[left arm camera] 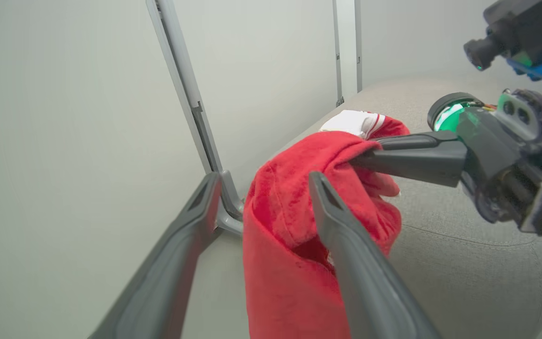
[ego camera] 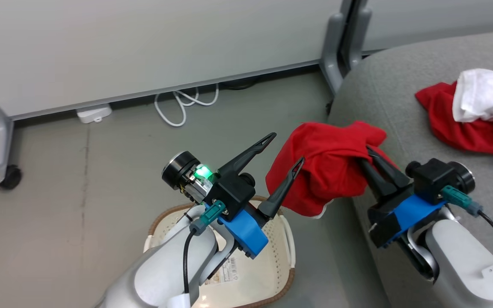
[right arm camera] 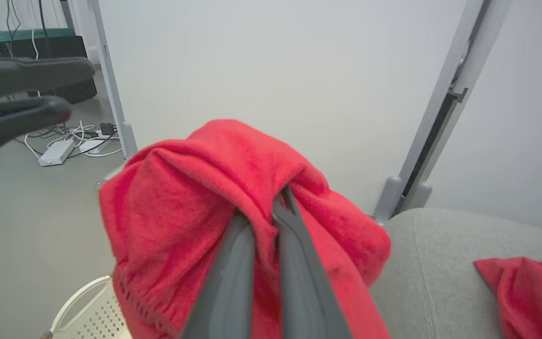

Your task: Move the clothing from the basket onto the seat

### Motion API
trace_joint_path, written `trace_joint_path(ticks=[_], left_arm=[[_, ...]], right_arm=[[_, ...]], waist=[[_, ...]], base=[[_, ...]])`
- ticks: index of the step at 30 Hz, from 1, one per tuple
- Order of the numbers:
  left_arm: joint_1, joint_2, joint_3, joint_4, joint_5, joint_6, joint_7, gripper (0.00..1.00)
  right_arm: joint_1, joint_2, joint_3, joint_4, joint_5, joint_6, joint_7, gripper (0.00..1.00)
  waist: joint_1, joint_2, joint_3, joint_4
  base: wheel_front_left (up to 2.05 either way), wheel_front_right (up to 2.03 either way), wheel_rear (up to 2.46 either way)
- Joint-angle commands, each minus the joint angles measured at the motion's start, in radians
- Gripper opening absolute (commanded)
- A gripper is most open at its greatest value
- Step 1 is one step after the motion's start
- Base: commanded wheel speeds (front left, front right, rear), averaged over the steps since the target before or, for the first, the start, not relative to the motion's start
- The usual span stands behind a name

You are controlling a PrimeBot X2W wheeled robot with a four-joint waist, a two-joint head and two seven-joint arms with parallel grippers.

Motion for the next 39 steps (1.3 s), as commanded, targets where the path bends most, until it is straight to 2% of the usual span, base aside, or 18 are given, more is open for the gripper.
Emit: trace_joint_path(ticks=[1, 14, 19, 26, 34, 39], left_arm=[[-0.014, 0.004, 0.000, -0.002, 0.003, -0.003, -0.003, 1.00], [-0.001, 0.000, -0.019, 0.009, 0.021, -0.014, -0.003, 1.00], [0.015, -0.004, -0.032, 0.016, 0.028, -0.017, -0.003, 1.00], [0.017, -0.006, -0.023, 0.015, 0.031, -0.018, -0.003, 1.00], [-0.009, 0.005, -0.009, 0.002, 0.047, -0.012, -0.003, 1.00], [-0.046, 0.017, -0.001, -0.010, 0.059, -0.006, -0.002, 1.00]], right_arm=[[0.019, 0.006, -0.023, -0.012, -0.009, 0.000, -0.004, 0.00], [0.145, 0.032, -0.213, -0.099, -0.057, 0.000, -0.004, 0.00], [0.204, 0.053, -0.286, -0.131, -0.070, 0.000, -0.004, 0.00], [0.238, 0.078, -0.307, -0.152, -0.085, 0.000, -0.004, 0.00], [0.153, 0.109, -0.345, -0.201, -0.095, 0.000, -0.004, 0.00], [0.015, 0.110, -0.393, -0.230, -0.097, 0.000, -0.004, 0.00]], waist=[[0.0000, 0.0000, 0.016, -0.036], [0.0000, 0.0000, 0.043, -0.182], [0.0000, 0.0000, 0.054, -0.213], [0.0000, 0.0000, 0.057, -0.228], [0.0000, 0.0000, 0.094, -0.225], [0.0000, 0.0000, 0.172, -0.217]], base=[[0.00, 0.00, 0.00], [0.00, 0.00, 0.00], [0.00, 0.00, 0.00], [0.00, 0.00, 0.00], [0.00, 0.00, 0.00], [0.00, 0.00, 0.00]])
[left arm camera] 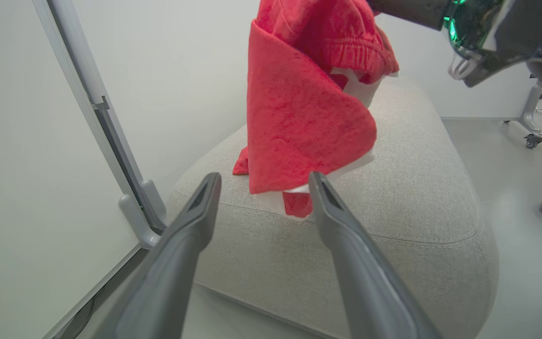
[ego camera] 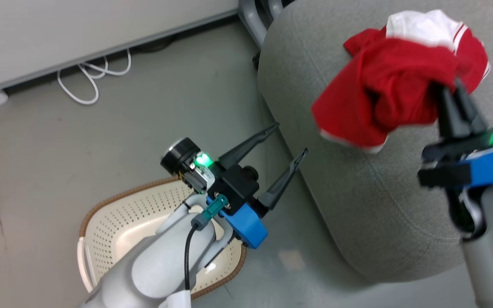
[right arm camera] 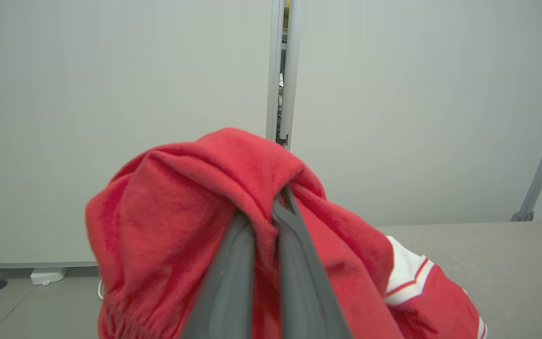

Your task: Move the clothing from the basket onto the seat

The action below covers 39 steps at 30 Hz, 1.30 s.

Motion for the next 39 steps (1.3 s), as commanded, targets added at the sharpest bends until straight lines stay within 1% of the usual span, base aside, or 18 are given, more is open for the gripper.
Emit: trace_joint_path(ticks=[1, 4, 7, 11, 14, 17, 19, 22, 27, 30, 32, 36, 37, 38, 39], left_arm=[[-0.030, 0.012, 0.006, -0.007, 0.009, 0.005, -0.001, 1.00], [-0.063, 0.023, 0.005, -0.015, 0.021, 0.003, 0.006, 1.00], [-0.100, 0.034, 0.002, -0.028, 0.033, 0.000, 0.017, 1.00], [-0.150, 0.045, 0.002, -0.050, 0.050, -0.002, 0.029, 1.00], [-0.182, 0.053, 0.005, -0.069, 0.061, -0.001, 0.035, 1.00], [-0.204, 0.063, 0.007, -0.081, 0.069, 0.002, 0.039, 1.00], [-0.216, 0.068, 0.007, -0.089, 0.074, 0.003, 0.043, 1.00], [-0.227, 0.078, 0.007, -0.097, 0.077, 0.005, 0.045, 1.00], [-0.234, 0.083, 0.001, -0.096, 0.075, 0.002, 0.041, 1.00], [-0.237, 0.081, -0.004, -0.094, 0.074, 0.000, 0.040, 1.00], [-0.241, 0.081, -0.006, -0.092, 0.072, 0.001, 0.040, 1.00], [-0.238, 0.084, -0.006, -0.086, 0.066, 0.008, 0.035, 1.00], [-0.233, 0.085, -0.006, -0.084, 0.064, 0.009, 0.033, 1.00], [-0.229, 0.085, -0.006, -0.083, 0.065, 0.011, 0.030, 1.00], [-0.224, 0.084, -0.005, -0.082, 0.063, 0.012, 0.029, 1.00]], right_arm=[[-0.063, 0.002, -0.022, -0.016, -0.013, 0.000, -0.004, 0.00], [-0.180, -0.010, -0.075, -0.037, -0.023, 0.000, -0.004, 0.00], [-0.296, -0.038, -0.157, -0.045, -0.031, 0.000, -0.004, 0.00], [-0.437, -0.109, -0.280, -0.034, -0.033, 0.000, -0.004, 0.00], [-0.501, -0.167, -0.355, -0.018, -0.037, 0.000, -0.004, 0.00], [-0.528, -0.223, -0.407, 0.018, -0.033, 0.000, -0.004, 0.00], [-0.525, -0.246, -0.431, 0.052, -0.023, 0.000, -0.004, 0.00], [-0.493, -0.249, -0.430, 0.107, -0.013, 0.000, -0.004, 0.00], [-0.459, -0.221, -0.408, 0.234, -0.009, 0.000, -0.004, 0.00], [-0.442, -0.212, -0.361, 0.323, -0.022, 0.000, -0.004, 0.00], [-0.445, -0.207, -0.350, 0.366, -0.009, 0.000, -0.004, 0.00], [-0.422, -0.196, -0.326, 0.414, 0.009, 0.000, -0.004, 0.00], [-0.416, -0.196, -0.323, 0.415, 0.014, 0.000, -0.004, 0.29], [-0.410, -0.197, -0.325, 0.408, 0.016, 0.000, -0.004, 0.71], [-0.399, -0.197, -0.327, 0.400, 0.019, 0.000, -0.004, 1.00]], waist=[[0.0000, -0.0001, 0.062, 0.007], [0.0000, -0.0001, 0.131, 0.013], [0.0000, -0.0001, 0.204, 0.023], [0.0000, -0.0001, 0.299, 0.039], [0.0000, -0.0001, 0.361, 0.043], [0.0000, -0.0001, 0.408, 0.043], [0.0000, -0.0001, 0.432, 0.042], [0.0000, -0.0001, 0.459, 0.035], [0.0000, -0.0001, 0.479, 0.031], [0.0000, -0.0001, 0.483, 0.036], [0.0000, -0.0001, 0.483, 0.040], [0.0000, -0.0001, 0.473, 0.040], [0.0000, -0.0001, 0.467, 0.039], [0.0000, -0.0001, 0.458, 0.038], [0.0000, -0.0001, 0.450, 0.037]], base=[[0.00, 0.00, 0.00], [0.00, 0.00, 0.00], [0.00, 0.00, 0.00], [0.00, 0.00, 0.00], [0.00, 0.00, 0.00], [0.00, 0.00, 0.00], [0.00, 0.00, 0.00], [0.00, 0.00, 0.00], [0.00, 0.00, 0.00], [0.00, 0.00, 0.00], [0.00, 0.00, 0.00], [0.00, 0.00, 0.00], [0.00, 0.00, 0.00], [0.00, 0.00, 0.00], [0.00, 0.00, 0.00]])
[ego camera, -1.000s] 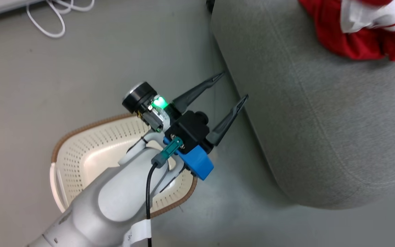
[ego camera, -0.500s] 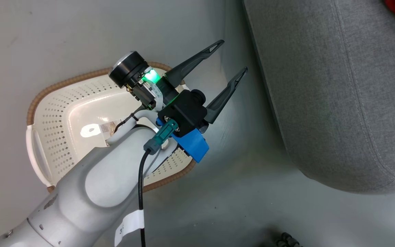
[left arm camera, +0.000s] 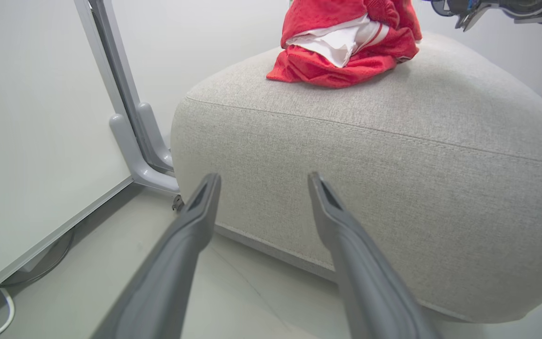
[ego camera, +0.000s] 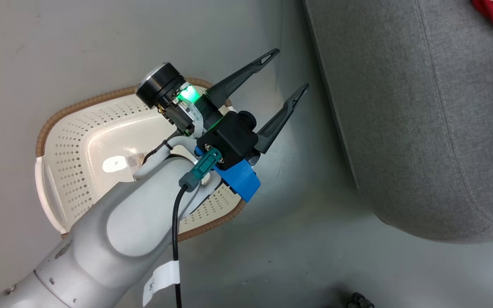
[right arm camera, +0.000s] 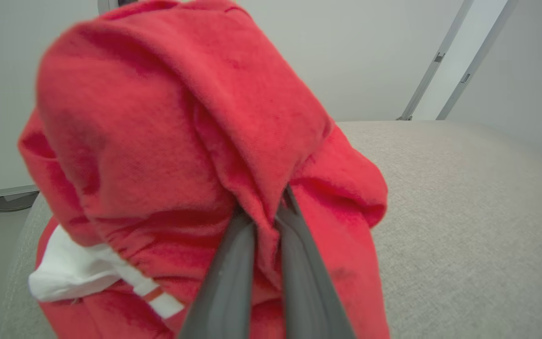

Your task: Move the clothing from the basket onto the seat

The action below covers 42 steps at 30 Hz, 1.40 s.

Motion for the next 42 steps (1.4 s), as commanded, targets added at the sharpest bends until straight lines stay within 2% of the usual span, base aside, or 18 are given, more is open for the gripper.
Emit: trace_joint_path(ticks=[1, 5, 12, 14, 20, 28, 42], left_arm=[[0.008, 0.001, 0.003, 0.003, -0.005, 0.005, -0.007, 1.00], [0.032, -0.010, 0.005, 0.015, -0.017, 0.013, -0.019, 1.00], [0.116, -0.012, 0.059, 0.025, -0.067, 0.043, -0.034, 1.00], [0.158, -0.008, 0.106, 0.000, -0.083, 0.060, -0.035, 1.00], [0.268, -0.004, 0.219, -0.047, -0.108, 0.077, -0.035, 1.00], [0.406, -0.011, 0.374, -0.067, -0.100, 0.077, -0.036, 1.00], [0.592, -0.066, 0.604, -0.069, -0.058, 0.039, -0.036, 1.00]], right_arm=[[0.026, 0.000, -0.006, -0.015, 0.002, 0.000, -0.004, 1.00], [0.118, 0.002, -0.018, -0.088, -0.020, 0.000, -0.004, 1.00], [0.281, 0.051, 0.016, -0.263, -0.072, 0.000, -0.003, 1.00], [0.328, 0.073, 0.051, -0.337, -0.087, 0.000, -0.003, 1.00], [0.413, 0.123, 0.139, -0.424, -0.099, 0.000, -0.003, 1.00], [0.511, 0.190, 0.217, -0.467, -0.101, 0.000, -0.004, 1.00], [0.616, 0.264, 0.249, -0.459, -0.107, 0.000, -0.003, 1.00]], waist=[[-0.0001, 0.0000, -0.020, -0.001], [-0.0001, 0.0000, -0.083, 0.001], [-0.0001, 0.0000, -0.241, -0.003], [-0.0001, 0.0000, -0.307, 0.005], [-0.0001, 0.0000, -0.421, 0.044], [-0.0001, 0.0000, -0.530, 0.103], [-0.0001, 0.0000, -0.632, 0.176]], base=[[0.00, 0.00, 0.00], [0.00, 0.00, 0.00], [0.00, 0.00, 0.00], [0.00, 0.00, 0.00], [0.00, 0.00, 0.00], [0.00, 0.00, 0.00], [0.00, 0.00, 0.00]])
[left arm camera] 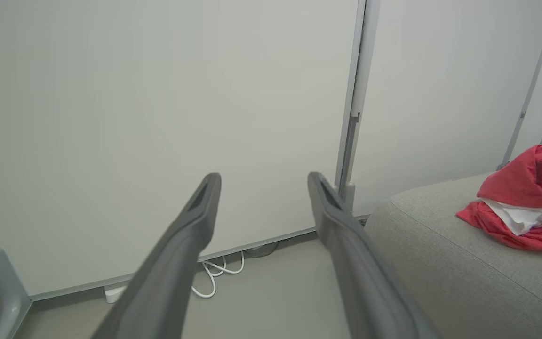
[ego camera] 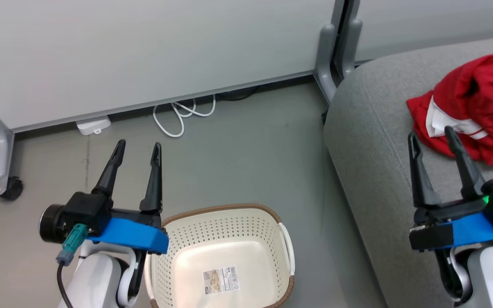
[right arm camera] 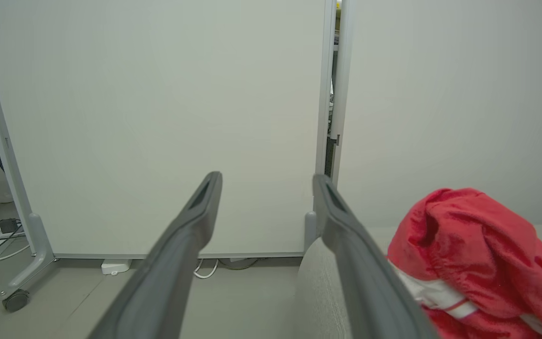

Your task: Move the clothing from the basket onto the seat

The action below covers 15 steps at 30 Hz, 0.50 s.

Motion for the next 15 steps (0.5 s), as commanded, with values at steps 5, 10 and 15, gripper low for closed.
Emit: trace_joint_path(ticks=[5, 10, 15], left_arm=[[0.059, -0.028, 0.071, 0.012, 0.030, -0.023, -0.005, 1.00], [0.107, -0.054, 0.142, 0.017, 0.065, -0.038, -0.005, 1.00], [0.160, -0.081, 0.206, 0.011, 0.108, -0.053, -0.005, 1.00]], right_arm=[[0.050, 0.018, 0.004, 0.023, -0.008, 0.000, -0.004, 1.00], [0.088, 0.033, 0.007, 0.043, -0.013, 0.000, -0.003, 1.00], [0.138, 0.054, 0.002, 0.053, -0.015, 0.000, -0.003, 1.00]], waist=[[0.0002, -0.0001, -0.032, 0.031], [0.0002, -0.0001, -0.054, 0.047], [0.0002, -0.0001, -0.077, 0.063]], base=[[0.00, 0.00, 0.00], [0.00, 0.00, 0.00], [0.00, 0.00, 0.00]])
